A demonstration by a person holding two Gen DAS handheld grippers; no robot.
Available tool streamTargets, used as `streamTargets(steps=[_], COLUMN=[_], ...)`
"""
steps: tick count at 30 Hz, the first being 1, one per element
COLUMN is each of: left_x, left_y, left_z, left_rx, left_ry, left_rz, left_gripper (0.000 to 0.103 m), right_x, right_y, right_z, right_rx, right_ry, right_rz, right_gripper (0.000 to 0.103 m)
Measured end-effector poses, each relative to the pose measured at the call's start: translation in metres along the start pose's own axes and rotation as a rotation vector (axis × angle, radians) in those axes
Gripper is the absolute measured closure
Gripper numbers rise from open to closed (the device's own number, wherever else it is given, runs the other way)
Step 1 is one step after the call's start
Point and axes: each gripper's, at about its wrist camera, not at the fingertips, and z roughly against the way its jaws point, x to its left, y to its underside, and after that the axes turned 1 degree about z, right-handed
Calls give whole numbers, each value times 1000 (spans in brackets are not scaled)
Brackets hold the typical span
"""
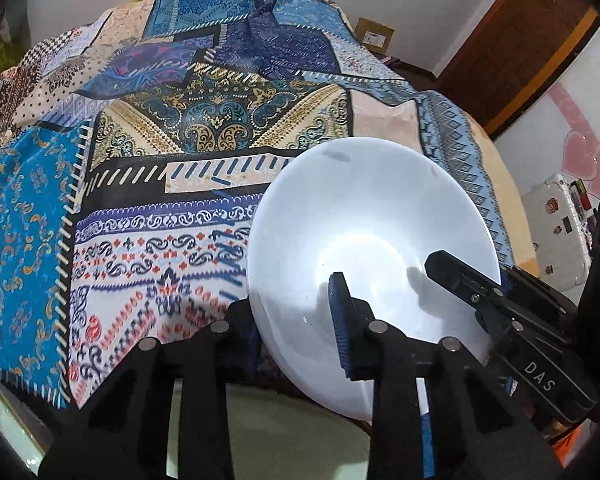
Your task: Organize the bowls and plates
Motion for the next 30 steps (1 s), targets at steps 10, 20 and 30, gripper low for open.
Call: streamTargets(steps=[10, 20, 30], left_x=[-9, 0, 29], left_y=[20, 43, 72], left_z=[64, 124, 172], left_rx=[-86, -156, -206], left_ry=[0, -13, -23], left_rz=[-28, -31, -21], left_gripper=[73, 73, 73], right_x=[27, 66, 110], right_y=[4, 11, 23], right_z=[41, 70, 81], right_rx=[-72, -127, -154], right_ry=[-17, -43, -66], right_rz=[11, 54, 98], right_gripper=[80, 80, 80])
